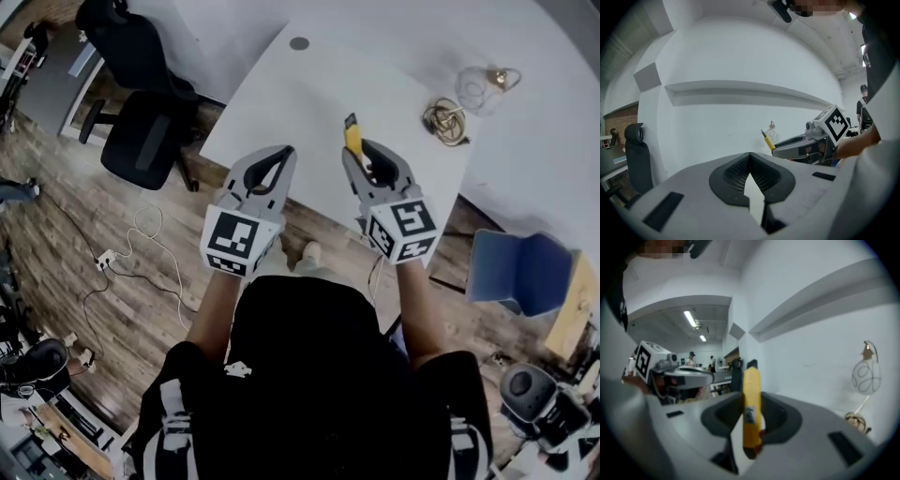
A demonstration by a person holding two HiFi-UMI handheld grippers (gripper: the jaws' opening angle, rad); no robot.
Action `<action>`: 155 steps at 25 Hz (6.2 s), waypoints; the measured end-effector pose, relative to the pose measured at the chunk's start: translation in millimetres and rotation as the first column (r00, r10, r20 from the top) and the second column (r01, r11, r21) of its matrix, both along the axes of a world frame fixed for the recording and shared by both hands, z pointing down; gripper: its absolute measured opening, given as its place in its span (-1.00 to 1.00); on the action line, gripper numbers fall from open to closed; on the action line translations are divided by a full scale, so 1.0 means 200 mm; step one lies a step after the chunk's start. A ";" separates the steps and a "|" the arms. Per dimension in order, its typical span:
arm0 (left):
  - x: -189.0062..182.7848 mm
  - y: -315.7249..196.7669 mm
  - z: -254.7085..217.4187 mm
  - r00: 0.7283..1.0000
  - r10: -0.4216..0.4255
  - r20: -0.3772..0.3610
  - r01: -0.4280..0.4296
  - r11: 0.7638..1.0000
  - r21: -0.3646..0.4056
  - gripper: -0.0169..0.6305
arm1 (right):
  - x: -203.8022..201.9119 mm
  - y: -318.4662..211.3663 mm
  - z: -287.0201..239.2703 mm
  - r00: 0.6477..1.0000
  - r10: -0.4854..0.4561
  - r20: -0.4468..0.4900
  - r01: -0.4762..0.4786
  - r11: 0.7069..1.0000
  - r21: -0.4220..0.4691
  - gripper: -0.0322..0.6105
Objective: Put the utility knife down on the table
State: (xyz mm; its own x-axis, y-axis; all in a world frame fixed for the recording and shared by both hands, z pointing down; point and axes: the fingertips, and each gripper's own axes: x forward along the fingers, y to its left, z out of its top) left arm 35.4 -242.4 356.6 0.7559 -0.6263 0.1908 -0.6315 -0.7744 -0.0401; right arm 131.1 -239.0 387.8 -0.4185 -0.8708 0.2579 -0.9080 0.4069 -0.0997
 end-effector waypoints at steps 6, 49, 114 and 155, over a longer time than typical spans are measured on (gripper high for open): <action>0.08 -0.04 0.04 0.997 0.071 -0.004 -0.071 0.997 -0.028 -0.90 | 0.01 -0.01 0.09 1.000 0.005 -0.006 -0.005 0.999 -0.054 -0.47; -0.06 -0.34 0.59 0.982 0.178 0.060 -0.156 0.949 -0.275 -0.90 | -0.06 -0.05 1.37 0.905 -0.354 -0.235 0.089 0.699 -0.710 -0.47; -0.08 -0.39 0.50 0.986 0.155 0.056 -0.138 0.963 -0.233 -0.90 | 0.04 -0.16 1.38 0.876 -0.324 -0.357 -0.020 0.716 -0.698 -0.54; -0.03 -0.28 -0.36 0.989 0.147 -0.034 -0.139 0.976 0.169 -0.90 | 0.03 -0.16 -0.41 0.962 0.241 -0.125 -0.226 0.966 0.126 -0.79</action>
